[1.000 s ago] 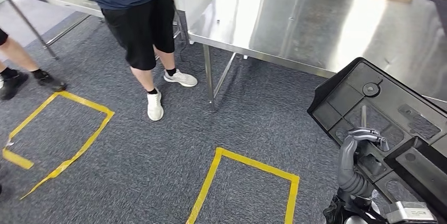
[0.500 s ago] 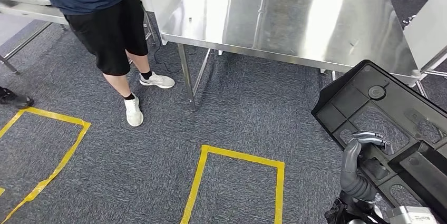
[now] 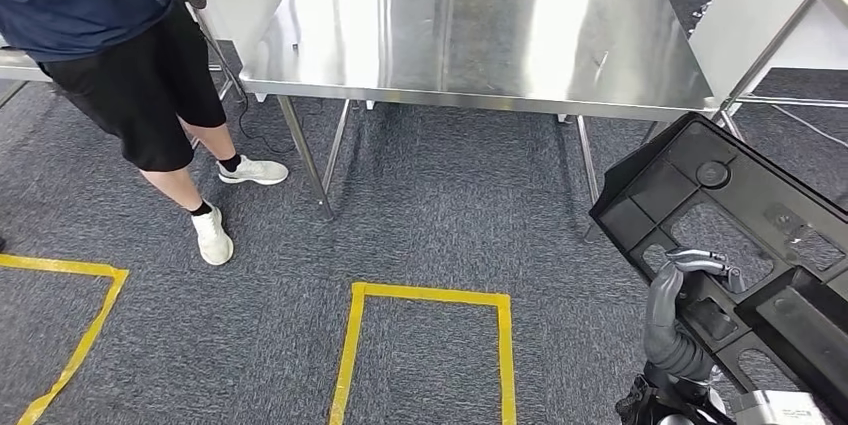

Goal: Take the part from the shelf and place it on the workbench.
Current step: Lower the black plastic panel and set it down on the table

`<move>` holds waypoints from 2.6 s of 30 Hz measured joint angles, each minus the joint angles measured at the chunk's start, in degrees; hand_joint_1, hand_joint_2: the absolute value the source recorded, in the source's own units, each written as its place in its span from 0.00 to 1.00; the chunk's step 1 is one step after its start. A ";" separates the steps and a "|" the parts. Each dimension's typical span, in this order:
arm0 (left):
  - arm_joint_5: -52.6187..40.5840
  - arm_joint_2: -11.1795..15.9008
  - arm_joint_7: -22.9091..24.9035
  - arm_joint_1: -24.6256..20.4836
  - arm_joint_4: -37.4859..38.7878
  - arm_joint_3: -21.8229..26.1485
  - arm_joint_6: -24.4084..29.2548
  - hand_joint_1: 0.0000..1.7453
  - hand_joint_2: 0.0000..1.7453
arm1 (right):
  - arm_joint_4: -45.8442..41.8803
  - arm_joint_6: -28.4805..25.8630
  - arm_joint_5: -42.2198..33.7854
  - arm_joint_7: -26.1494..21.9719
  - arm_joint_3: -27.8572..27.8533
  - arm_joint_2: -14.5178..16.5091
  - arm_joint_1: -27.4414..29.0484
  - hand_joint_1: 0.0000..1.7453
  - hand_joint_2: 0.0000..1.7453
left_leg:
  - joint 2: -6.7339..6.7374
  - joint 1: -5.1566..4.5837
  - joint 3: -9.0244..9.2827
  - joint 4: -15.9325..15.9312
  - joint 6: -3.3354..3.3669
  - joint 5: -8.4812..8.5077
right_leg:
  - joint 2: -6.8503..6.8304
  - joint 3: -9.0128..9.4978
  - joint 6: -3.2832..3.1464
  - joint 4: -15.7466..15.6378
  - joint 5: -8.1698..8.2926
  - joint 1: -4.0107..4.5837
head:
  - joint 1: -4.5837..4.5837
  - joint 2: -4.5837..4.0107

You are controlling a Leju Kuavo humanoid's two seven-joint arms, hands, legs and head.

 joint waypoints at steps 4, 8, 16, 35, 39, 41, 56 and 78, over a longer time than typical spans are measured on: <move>-0.27 -0.19 -0.41 0.06 0.02 0.01 0.81 0.00 1.00 | 0.05 0.41 0.22 -0.08 0.01 -0.04 0.03 1.00 1.00 | -0.22 -0.43 0.91 -2.82 0.46 0.65 | 0.23 -0.61 0.12 0.22 -0.17 0.51 | 0.17 0.00; -0.62 -0.23 -0.81 0.10 0.02 0.01 1.16 0.00 1.00 | 0.15 0.52 0.25 -0.21 0.02 -0.06 0.04 1.00 1.00 | -0.24 -0.98 0.86 -2.78 1.01 0.70 | 0.22 -0.70 0.30 -0.12 0.04 0.23 | 0.20 0.00; -1.40 -0.27 -0.97 0.10 0.02 -0.05 1.87 0.00 1.00 | 0.36 0.52 0.33 -0.51 0.02 -0.06 0.04 1.00 1.00 | -0.22 -1.22 0.62 -2.71 1.38 0.83 | 0.22 -0.43 0.87 -0.39 0.40 0.01 | 0.21 0.00; -2.50 -0.35 -1.40 0.09 0.02 -0.62 3.09 0.00 1.00 | 0.52 0.52 1.10 -0.71 0.05 -0.03 -0.05 1.00 1.00 | 0.26 -0.51 1.39 -4.19 2.71 1.56 | -0.13 -1.09 2.05 0.57 -0.13 -0.04 | 0.26 0.00; -2.63 -0.42 -1.40 0.13 0.02 -0.63 3.05 0.00 1.00 | 0.65 0.50 1.24 -0.74 0.09 -0.06 -0.06 1.00 1.00 | 0.99 -0.24 1.74 -4.87 2.84 1.81 | -0.84 -7.79 1.77 13.86 -5.37 -0.30 | 0.51 0.00; -2.71 -0.44 -1.40 0.19 0.02 -0.63 3.07 0.00 1.00 | 0.78 0.45 1.28 -0.73 0.09 -0.09 0.06 1.00 1.00 | 1.15 -0.03 1.85 -4.78 2.41 1.60 | -1.01 -8.30 2.74 14.84 -4.93 -0.75 | 0.52 0.00; -2.99 -0.16 -1.51 0.36 0.04 -0.61 3.75 0.00 1.00 | 1.27 0.31 1.51 -0.76 0.50 -0.02 -0.28 1.00 1.00 | 0.77 0.50 -7.48 12.51 -0.70 -5.39 | -1.39 0.14 -0.68 1.20 -1.64 -0.02 | 0.03 0.00; -3.44 -0.39 -1.76 0.33 0.03 -0.63 3.94 0.00 1.00 | 1.75 0.58 2.31 -0.31 1.10 0.06 -0.75 1.00 1.00 | 0.94 -0.31 2.95 -2.94 0.38 -0.54 | -2.05 -1.07 1.85 1.18 -1.47 -0.34 | 0.36 0.00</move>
